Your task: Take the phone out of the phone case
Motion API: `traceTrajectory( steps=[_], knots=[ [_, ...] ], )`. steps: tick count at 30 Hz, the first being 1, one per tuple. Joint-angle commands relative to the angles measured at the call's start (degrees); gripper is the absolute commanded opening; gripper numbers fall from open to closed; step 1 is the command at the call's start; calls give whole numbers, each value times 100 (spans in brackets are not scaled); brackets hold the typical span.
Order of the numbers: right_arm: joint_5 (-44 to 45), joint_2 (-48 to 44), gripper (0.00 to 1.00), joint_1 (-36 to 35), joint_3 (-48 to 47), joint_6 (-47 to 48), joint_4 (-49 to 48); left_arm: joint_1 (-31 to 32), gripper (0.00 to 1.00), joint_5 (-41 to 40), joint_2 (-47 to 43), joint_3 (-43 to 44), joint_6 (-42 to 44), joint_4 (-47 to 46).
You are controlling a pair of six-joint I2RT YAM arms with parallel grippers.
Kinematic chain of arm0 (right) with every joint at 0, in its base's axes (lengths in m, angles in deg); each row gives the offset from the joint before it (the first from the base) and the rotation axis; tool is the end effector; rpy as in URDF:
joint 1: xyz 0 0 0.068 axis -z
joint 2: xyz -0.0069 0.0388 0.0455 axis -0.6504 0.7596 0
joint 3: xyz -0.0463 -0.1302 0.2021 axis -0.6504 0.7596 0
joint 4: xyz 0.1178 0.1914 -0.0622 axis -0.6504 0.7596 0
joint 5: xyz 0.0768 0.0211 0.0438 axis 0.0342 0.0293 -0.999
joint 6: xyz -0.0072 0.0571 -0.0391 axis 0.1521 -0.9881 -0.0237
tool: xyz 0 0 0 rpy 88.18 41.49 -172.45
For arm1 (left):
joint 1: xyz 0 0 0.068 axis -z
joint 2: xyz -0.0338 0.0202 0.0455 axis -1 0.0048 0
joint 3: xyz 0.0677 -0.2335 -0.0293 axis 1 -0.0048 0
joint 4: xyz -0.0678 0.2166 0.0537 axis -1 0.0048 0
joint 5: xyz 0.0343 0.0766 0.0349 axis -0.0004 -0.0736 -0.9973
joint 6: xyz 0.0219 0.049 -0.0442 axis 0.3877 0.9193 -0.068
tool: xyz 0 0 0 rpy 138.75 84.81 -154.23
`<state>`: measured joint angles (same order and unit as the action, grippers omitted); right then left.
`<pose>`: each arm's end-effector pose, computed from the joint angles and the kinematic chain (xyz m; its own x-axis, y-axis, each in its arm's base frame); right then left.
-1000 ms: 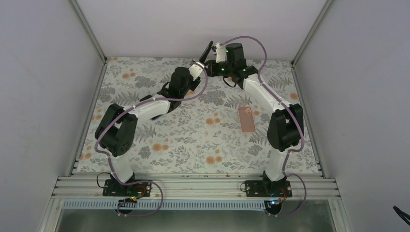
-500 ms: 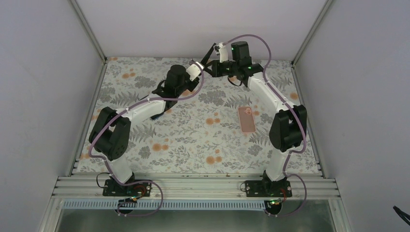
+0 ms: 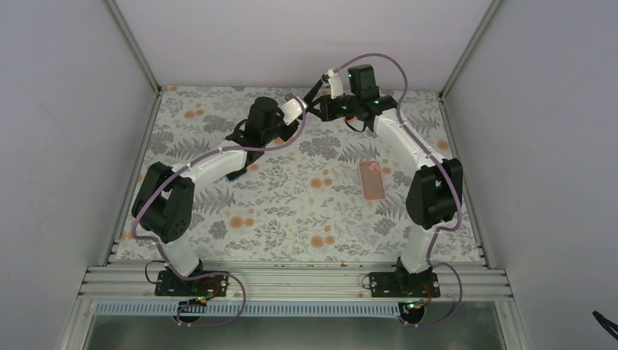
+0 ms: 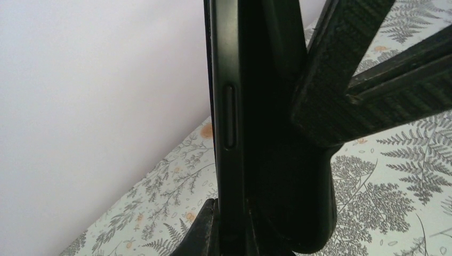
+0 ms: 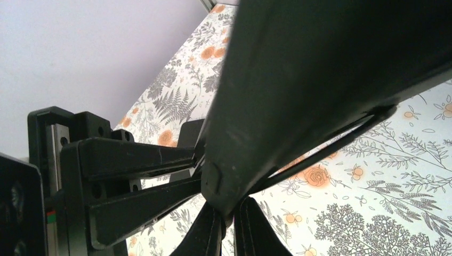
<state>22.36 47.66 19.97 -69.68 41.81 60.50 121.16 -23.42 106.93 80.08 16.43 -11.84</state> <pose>0.3697 0.1743 0.2905 -0.6548 -0.1124 -0.7474 -0.6355 0.6172 0.4639 0.3420 -0.2081 0.2523 -0.0752 0.4750 -0.8768 0.5765 0.7381 0.3505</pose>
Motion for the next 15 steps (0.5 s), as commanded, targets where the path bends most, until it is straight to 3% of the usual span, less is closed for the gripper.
traceTrajectory(
  steps=[1,15],
  knots=[
    [653,-188,3,450,-262,643,38,-298,2,92,-448,108,94,343],
    [883,-16,3,486,-462,1166,520,-471,2,443,-604,216,497,807]
  ],
)
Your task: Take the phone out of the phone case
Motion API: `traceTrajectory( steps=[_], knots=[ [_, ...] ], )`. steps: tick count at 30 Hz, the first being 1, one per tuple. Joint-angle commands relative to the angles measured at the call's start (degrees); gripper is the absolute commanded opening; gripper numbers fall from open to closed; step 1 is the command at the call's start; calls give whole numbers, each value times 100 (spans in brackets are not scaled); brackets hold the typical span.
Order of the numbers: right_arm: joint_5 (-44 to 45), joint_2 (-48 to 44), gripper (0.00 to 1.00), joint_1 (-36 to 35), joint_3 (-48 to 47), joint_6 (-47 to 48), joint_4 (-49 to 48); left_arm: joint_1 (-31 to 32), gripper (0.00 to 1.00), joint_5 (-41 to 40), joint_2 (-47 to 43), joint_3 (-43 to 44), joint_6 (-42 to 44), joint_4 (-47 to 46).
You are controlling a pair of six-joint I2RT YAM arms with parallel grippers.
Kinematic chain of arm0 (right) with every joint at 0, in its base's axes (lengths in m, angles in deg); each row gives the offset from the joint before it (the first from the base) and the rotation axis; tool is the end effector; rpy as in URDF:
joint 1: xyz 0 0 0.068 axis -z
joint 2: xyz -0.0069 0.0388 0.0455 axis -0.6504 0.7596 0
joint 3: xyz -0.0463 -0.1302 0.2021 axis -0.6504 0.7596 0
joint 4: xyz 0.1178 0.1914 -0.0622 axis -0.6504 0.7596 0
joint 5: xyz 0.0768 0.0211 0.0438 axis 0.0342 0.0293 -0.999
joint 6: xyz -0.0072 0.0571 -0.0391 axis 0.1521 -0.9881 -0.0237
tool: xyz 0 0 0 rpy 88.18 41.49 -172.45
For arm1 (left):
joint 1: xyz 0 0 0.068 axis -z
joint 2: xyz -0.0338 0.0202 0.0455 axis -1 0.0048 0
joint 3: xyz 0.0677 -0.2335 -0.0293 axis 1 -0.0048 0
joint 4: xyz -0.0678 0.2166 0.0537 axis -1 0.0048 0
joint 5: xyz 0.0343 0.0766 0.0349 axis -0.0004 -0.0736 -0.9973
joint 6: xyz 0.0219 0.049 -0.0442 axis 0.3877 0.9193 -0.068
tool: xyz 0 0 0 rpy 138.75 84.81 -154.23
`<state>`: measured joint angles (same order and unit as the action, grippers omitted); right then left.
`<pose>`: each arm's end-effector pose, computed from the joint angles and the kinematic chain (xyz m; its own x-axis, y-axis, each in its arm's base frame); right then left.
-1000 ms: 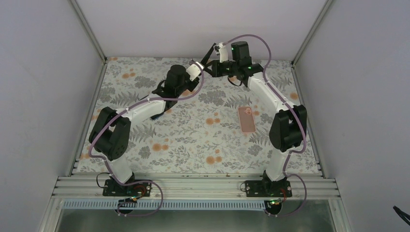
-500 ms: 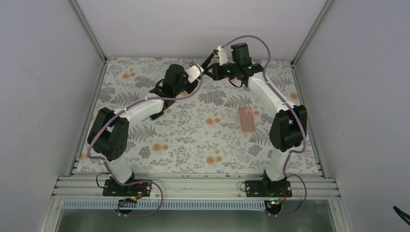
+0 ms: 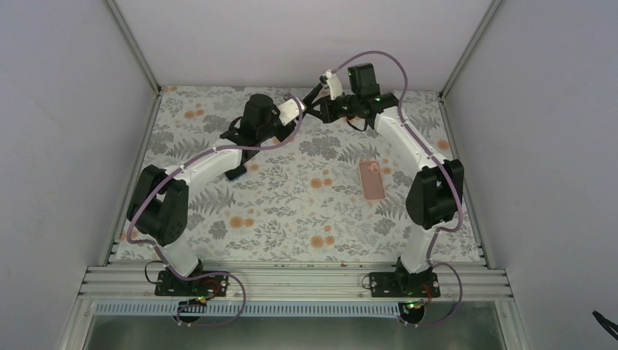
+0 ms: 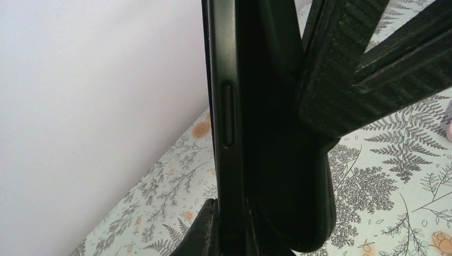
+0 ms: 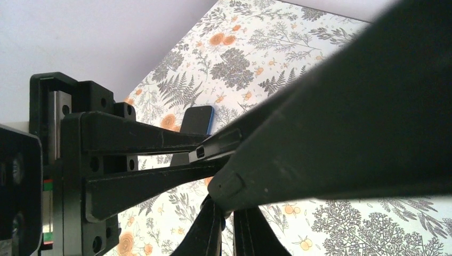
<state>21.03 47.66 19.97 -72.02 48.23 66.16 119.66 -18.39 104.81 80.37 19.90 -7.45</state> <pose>0.3638 0.1732 0.2945 -0.6221 -0.1974 -0.7576 -0.6922 0.5907 0.4146 0.3376 -0.1992 0.2586 -0.0497 0.5141 -0.8563 0.6364 0.6771 0.3695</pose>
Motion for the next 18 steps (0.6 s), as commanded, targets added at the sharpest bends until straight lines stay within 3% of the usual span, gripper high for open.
traceTrajectory(
  steps=[1,12,18],
  knots=[
    [1034,-11,3,483,-228,554,-25,-321,2,-62,-384,239,181,420],
    [1237,50,3,487,-184,991,258,-453,2,122,-356,608,528,771],
    [856,102,3,464,-151,970,369,-453,2,566,-372,620,313,880]
  ],
)
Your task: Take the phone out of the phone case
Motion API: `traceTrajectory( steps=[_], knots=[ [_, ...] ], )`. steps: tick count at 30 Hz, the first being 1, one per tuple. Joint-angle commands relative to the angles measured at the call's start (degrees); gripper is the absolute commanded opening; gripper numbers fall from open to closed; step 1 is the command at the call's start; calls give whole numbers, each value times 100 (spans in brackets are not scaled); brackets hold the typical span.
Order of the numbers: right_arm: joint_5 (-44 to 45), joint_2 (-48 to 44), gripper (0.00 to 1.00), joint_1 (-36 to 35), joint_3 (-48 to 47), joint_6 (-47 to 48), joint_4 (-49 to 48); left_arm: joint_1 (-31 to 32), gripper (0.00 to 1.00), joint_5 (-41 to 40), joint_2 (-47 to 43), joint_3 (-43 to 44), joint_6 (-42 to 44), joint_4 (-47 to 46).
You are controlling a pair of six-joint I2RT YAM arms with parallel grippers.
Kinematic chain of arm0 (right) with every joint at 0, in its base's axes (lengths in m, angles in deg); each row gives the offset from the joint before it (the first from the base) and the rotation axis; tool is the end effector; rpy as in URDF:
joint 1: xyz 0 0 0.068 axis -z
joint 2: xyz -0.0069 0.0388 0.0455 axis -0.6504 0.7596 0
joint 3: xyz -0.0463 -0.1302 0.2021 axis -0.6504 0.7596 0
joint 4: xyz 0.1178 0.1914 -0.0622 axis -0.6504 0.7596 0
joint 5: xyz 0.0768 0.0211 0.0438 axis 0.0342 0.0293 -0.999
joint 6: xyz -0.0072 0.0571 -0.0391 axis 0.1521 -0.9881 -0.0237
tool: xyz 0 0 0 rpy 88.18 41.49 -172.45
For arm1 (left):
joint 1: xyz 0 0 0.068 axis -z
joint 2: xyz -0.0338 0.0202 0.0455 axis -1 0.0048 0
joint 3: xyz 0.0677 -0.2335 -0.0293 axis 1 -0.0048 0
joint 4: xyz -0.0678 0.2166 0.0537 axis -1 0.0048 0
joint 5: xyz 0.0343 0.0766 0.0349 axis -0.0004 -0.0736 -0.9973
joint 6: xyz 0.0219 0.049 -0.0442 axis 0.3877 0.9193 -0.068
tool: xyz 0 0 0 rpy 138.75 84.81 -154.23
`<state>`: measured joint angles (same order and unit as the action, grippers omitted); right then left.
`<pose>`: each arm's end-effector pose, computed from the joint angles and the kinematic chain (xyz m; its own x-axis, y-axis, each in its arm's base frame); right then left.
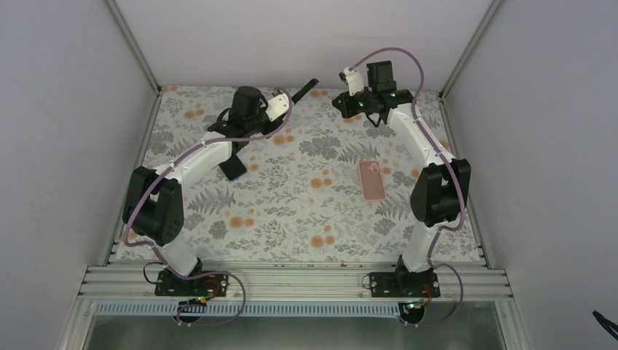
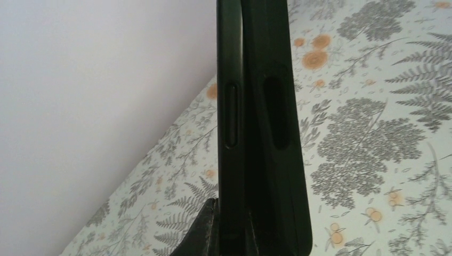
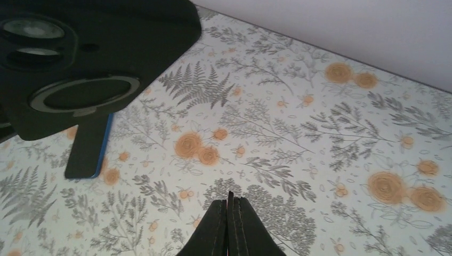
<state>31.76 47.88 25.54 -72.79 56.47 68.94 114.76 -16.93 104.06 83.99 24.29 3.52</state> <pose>0.3829 0.1289 0.2892 -0.5803 -0.2493 -0.7753 -0.6158 0.7574 0.2173 0.3465 -0.1680 0.2622 -0.1238 0.5960 -0.7934 0.6425 0.6575 0.3937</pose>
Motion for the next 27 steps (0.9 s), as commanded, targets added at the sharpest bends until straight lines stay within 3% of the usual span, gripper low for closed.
traceTrajectory(
  steps=[1,3,4,5,9,14,27],
  knots=[
    [-356,66,3,-89,-24,118,77,36,2,457,-295,249,-180,-212],
    [-642,-14,6,-98,151,-90,-49,37,2,534,-282,247,-363,-270],
    [-825,-127,17,-97,278,-240,-201,55,2,541,-271,239,-457,-355],
    [-981,-214,35,-101,415,-414,-386,87,2,449,-239,237,-563,-454],
    [-1141,-479,44,-226,933,-1024,-1045,325,2,-418,-112,95,-1006,-1068],
    [-999,-578,37,-432,1244,-1521,-1749,979,2,-1631,92,-68,-985,-1844],
    [-906,-593,31,-642,1109,-2016,-2093,1170,2,-2504,431,-86,-934,-2386]
  ],
)
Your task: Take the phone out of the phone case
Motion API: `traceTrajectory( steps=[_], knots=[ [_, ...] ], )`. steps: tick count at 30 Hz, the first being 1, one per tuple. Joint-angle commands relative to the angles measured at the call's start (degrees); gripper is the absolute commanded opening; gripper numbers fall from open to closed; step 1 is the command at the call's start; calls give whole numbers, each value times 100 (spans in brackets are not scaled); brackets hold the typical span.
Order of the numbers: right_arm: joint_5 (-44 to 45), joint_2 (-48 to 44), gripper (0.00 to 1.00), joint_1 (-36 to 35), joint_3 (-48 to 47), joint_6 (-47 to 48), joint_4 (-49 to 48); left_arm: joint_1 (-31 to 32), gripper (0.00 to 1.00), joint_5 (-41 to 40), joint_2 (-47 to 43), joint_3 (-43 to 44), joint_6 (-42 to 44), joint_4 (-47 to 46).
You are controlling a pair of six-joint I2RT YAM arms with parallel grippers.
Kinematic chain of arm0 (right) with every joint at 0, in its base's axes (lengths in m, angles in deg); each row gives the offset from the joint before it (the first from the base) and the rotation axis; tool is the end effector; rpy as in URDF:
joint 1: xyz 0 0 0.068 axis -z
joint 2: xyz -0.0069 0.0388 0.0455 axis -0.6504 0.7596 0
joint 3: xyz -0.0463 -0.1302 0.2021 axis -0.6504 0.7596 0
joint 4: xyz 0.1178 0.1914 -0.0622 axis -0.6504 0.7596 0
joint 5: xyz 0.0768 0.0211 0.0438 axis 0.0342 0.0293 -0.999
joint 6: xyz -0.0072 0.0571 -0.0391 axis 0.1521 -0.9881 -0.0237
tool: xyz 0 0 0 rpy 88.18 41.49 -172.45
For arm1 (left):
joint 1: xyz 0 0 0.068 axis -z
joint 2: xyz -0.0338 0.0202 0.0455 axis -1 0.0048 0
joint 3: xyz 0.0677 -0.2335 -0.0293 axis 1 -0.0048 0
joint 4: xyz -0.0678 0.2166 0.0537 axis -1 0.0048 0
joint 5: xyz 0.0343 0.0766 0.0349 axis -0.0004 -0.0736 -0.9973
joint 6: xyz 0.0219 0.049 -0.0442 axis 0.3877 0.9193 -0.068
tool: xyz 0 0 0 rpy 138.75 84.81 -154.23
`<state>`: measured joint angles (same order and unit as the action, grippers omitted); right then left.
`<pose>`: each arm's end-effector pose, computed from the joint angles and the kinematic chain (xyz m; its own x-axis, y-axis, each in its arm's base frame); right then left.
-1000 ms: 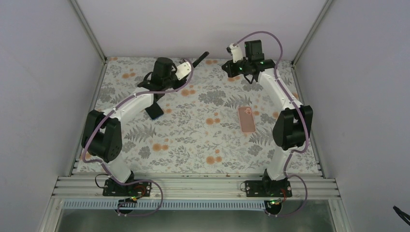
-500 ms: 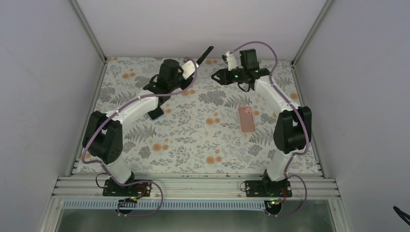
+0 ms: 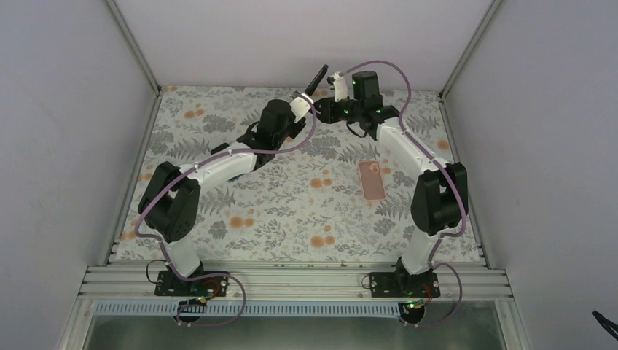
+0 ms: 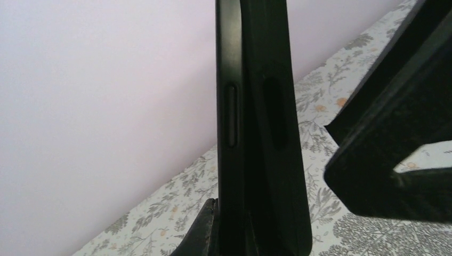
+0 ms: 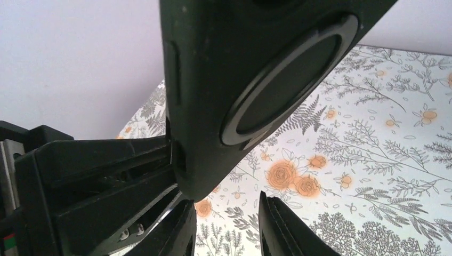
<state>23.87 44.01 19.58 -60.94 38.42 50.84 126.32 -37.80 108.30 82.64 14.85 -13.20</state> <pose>0.3622 0.1731 0.2822 -0.6327 -0.0548 -0.7724 -0.6251 0.6249 0.4678 0.3354 -0.2305 0.2619 -0.0899 0.4757 -0.8750 0.4288 0.8115 0.3971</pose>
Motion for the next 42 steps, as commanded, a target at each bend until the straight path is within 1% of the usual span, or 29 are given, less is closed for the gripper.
traceTrajectory(
  steps=[1,3,6,10,14,18,26,35,42],
  knots=[
    [-140,-226,32,-42,-45,-253,-316,14,2,-497,20,49,20,-754],
    [-175,-285,34,-46,26,-373,-413,14,2,-599,22,-1,-26,-857],
    [-188,-257,40,-74,54,-540,-542,23,2,-550,19,-1,-184,-899],
    [-197,-196,42,-127,44,-746,-753,51,2,-499,69,96,-290,-841],
    [6,-139,45,-241,-88,-801,-827,49,2,-393,49,104,-410,-805],
    [160,-131,45,-309,-42,-913,-1090,64,2,-243,46,208,-623,-611],
    [676,25,43,-335,4,-684,-1095,76,2,-201,-44,381,-780,-374],
    [760,130,43,-350,91,-628,-970,72,2,-251,-64,622,-813,-225],
    [947,33,43,-353,277,-624,-1204,72,2,-74,-88,612,-934,-121]
  ],
)
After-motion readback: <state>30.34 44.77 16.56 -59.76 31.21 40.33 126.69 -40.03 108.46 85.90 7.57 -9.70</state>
